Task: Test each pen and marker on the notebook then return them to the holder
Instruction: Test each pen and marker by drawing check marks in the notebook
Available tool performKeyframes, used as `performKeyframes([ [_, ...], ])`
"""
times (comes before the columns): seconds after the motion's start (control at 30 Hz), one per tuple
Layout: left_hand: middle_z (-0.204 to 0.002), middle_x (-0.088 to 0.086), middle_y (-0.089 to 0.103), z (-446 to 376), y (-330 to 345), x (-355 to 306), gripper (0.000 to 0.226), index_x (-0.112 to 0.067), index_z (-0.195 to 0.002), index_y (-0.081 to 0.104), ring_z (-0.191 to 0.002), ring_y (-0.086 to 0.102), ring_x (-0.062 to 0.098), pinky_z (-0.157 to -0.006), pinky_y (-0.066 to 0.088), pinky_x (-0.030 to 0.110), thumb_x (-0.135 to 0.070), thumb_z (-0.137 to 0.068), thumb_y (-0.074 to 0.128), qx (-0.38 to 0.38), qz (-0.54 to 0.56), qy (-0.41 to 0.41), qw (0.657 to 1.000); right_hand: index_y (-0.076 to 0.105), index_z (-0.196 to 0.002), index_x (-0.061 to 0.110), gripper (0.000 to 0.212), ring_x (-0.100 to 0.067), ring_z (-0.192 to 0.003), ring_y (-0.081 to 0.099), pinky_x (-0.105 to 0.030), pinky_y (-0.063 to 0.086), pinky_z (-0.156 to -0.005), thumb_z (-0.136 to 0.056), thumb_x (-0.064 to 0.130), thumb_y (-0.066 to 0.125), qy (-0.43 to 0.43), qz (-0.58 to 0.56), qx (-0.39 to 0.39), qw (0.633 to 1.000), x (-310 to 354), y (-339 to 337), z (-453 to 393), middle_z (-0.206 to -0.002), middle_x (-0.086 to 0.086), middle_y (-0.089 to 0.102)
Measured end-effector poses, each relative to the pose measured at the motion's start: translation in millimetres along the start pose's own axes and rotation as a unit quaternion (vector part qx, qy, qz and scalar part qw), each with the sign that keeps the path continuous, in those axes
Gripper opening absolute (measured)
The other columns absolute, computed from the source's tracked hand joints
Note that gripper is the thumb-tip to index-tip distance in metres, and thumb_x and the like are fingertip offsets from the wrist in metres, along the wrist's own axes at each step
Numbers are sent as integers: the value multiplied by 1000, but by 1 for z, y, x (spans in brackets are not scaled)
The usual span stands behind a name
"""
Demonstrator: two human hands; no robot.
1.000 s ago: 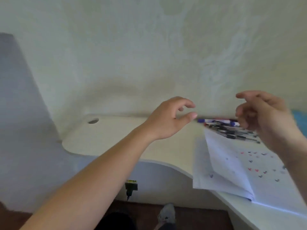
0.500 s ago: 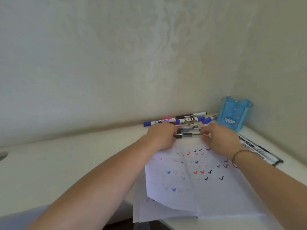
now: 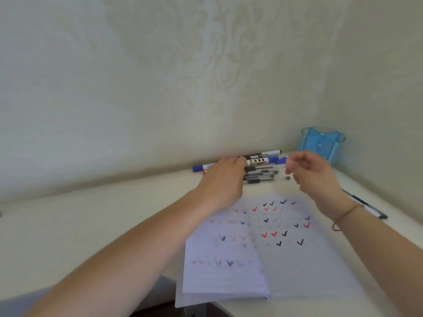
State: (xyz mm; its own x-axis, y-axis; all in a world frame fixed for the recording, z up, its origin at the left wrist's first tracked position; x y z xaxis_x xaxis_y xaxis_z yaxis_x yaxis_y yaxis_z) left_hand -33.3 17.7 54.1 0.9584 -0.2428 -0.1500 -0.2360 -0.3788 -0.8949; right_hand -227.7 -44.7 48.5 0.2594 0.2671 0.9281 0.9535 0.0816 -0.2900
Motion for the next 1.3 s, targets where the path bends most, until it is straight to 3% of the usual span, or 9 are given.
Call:
performKeyframes([
  [0.1, -98, 5, 59, 8, -5, -36, 20, -13, -105, 50, -85, 54, 25, -72, 44, 41, -29, -103, 38, -9, 108, 69, 992, 58, -86, 17, 19, -17, -49, 45, -25, 27, -46, -82, 35, 64, 73, -276, 118, 951, 18, -2, 33, -60, -1, 51],
  [0.27, -71, -4, 62, 27, 4, -64, 19, -22, -100, 55, -62, 55, 20, -55, 45, 36, -34, -101, 40, -9, 151, 144, 978, 52, -67, 12, 28, -19, -39, 45, -21, 26, -40, -85, 33, 57, 55, -217, 187, 957, 18, -3, 67, -50, -10, 54],
  [0.37, -54, -9, 45, 32, 6, -68, 23, -17, -94, 62, -47, 41, 10, -50, 35, 26, -32, -100, 46, -11, 185, 141, 972, 46, -64, 13, 30, -20, -40, 42, -21, 27, -40, -85, 31, 57, 49, -214, 182, 959, 14, -8, 74, -49, -12, 53],
  [0.5, -48, -11, 43, 34, 10, -67, 25, -23, -100, 65, -47, 44, 1, -49, 28, 16, -40, -97, 47, 22, 203, 108, 973, 47, -63, 15, 29, -21, -43, 43, -22, 30, -41, -85, 31, 56, 39, -197, 186, 962, 11, -11, 78, -50, -13, 54],
  [0.67, -64, -8, 57, 41, 13, -66, 36, -27, -116, 54, -59, 51, 7, -57, 39, 28, -55, -95, 46, 175, 239, 35, 955, 65, -83, 4, 35, -31, -54, 60, -28, 40, -42, -76, 38, 64, 25, -189, 190, 963, 6, -36, 83, -65, -23, 64],
  [0.77, -85, -9, 58, 48, 17, -70, 38, -32, -121, 50, -84, 57, 17, -69, 42, 31, -57, -94, 47, 227, 115, 43, 966, 69, -76, 6, 33, -28, -56, 61, -28, 41, -42, -65, 36, 77, 45, -115, 132, 984, -10, -54, 88, -68, -22, 69],
  [0.9, -116, -5, 57, 53, 28, -94, 59, -40, -134, 38, -109, 55, 22, -86, 44, 37, -73, -85, 44, 204, 6, 93, 975, 54, -57, 7, 33, -18, -38, 38, -22, 30, -43, -75, 21, 78, 23, -43, 37, 998, -31, -58, 89, -43, -14, 54],
  [1.1, -112, -10, 52, 56, 40, -94, 72, -45, -135, 36, -108, 48, 17, -90, 39, 34, -84, -74, 44, 165, 11, 60, 984, 36, -51, 10, 46, -16, -38, 30, -18, 26, -38, -80, 0, 70, 23, -36, -24, 999, -38, -61, 87, -41, -7, 35],
  [1.3, -109, -13, 48, 60, 42, -91, 72, -46, -135, 37, -106, 45, 12, -95, 36, 31, -84, -74, 44, 151, 26, 53, 987, 37, -53, 7, 39, -14, -37, 28, -18, 22, -38, -78, -8, 63, 35, -18, 1, 999, -40, -59, 86, -45, -7, 33],
])
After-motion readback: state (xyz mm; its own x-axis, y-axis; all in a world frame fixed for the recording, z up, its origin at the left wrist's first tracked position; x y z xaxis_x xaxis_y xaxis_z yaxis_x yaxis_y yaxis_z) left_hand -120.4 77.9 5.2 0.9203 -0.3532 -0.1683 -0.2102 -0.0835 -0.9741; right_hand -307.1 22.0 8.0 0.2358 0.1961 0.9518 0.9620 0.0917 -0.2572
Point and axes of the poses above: each hand's wrist, its own z-axis away from the middle knuckle, its own y-axis out of the palm, x = y × z, the point moved 3 cm from there along -z, towards the middle knuckle
